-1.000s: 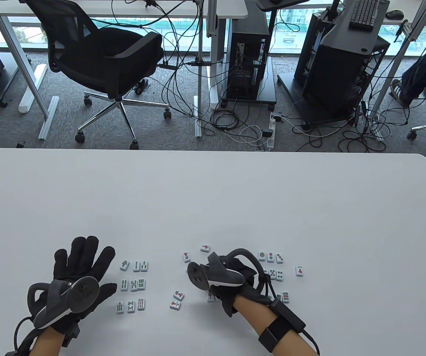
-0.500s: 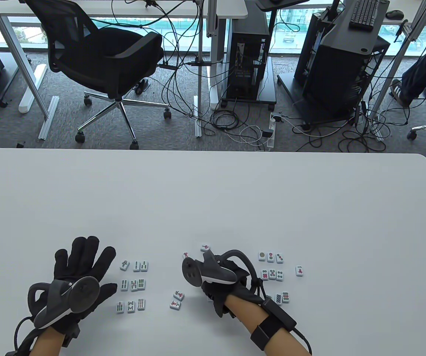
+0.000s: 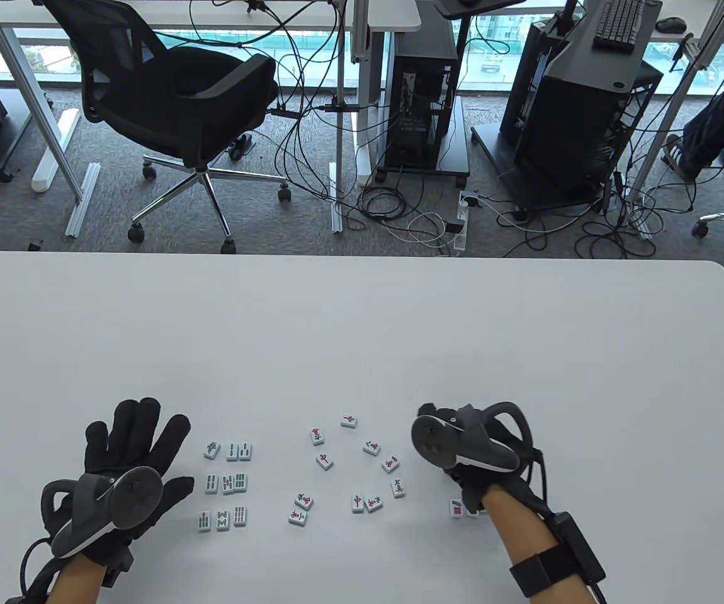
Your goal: Mahjong suit sorting
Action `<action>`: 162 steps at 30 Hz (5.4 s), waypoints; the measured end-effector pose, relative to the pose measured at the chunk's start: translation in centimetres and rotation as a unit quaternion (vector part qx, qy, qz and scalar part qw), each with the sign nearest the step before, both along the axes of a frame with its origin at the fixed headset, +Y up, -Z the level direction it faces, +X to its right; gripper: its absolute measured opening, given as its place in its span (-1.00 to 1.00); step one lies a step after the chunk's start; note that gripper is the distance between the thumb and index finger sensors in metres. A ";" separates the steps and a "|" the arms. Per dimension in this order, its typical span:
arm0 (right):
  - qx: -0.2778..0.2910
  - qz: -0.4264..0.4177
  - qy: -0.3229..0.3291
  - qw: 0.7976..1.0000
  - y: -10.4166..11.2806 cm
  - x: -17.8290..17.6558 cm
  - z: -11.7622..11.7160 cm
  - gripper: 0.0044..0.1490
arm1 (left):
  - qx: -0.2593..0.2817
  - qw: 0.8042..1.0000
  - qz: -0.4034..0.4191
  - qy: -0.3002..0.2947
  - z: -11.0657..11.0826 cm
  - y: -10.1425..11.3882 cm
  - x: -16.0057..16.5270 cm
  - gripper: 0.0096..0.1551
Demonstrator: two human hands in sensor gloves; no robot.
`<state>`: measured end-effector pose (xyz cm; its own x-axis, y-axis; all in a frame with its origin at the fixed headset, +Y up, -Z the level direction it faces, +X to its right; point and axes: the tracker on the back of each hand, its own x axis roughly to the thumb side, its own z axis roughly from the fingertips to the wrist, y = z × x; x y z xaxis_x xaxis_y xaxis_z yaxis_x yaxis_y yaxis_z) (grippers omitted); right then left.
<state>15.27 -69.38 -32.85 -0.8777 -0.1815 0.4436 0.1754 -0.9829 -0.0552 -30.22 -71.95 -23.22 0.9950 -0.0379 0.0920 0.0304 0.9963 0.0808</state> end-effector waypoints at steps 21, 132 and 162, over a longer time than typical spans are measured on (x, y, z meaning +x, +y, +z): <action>-0.076 0.013 -0.134 0.988 -7.3 10.4 0.1 -0.32 | -0.008 1.000 -0.013 -0.004 0.0 -0.4 0.6 0.02; 0.042 -0.104 0.055 0.992 1.1 -3.4 4.4 -0.25 | -0.007 1.000 -0.001 -0.007 -0.2 -0.6 0.5 0.02; -0.061 0.000 -0.133 0.989 -7.3 12.1 0.3 -0.30 | -0.015 1.000 -0.012 0.009 -0.2 -0.7 0.1 0.02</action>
<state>27.38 -76.65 -32.54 -0.9662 -0.1416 0.2153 0.1686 -0.9792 0.1127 -30.09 -72.62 -23.43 0.9954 -0.0598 0.0755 0.0561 0.9972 0.0504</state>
